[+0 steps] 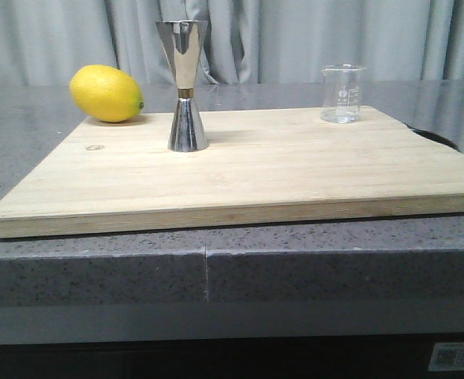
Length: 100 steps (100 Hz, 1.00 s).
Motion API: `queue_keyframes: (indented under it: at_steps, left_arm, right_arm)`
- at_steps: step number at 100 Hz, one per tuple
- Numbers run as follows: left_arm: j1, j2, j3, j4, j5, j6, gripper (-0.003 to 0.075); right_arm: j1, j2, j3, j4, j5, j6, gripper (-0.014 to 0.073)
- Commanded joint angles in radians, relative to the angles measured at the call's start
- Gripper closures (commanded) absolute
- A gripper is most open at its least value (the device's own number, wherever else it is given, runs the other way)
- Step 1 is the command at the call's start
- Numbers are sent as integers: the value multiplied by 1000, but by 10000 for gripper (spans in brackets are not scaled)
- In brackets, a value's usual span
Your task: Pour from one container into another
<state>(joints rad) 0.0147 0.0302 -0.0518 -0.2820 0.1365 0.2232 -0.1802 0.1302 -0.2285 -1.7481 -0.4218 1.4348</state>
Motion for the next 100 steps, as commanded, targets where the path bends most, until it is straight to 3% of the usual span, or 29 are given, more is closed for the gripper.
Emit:
queue_keyframes:
  at_steps: [1, 33, 100]
  left_arm:
    - [-2, -10, 11, 64, -144, -90, 739]
    - [-5, -57, 84, 366, -201, -374, 739]
    - [-5, -57, 84, 384, -211, -376, 739]
  right_arm:
    - [1, 7, -26, 22, 21, 2, 638]
    - [1, 7, -26, 22, 21, 2, 637]
    - [1, 7, -26, 22, 21, 2, 637]
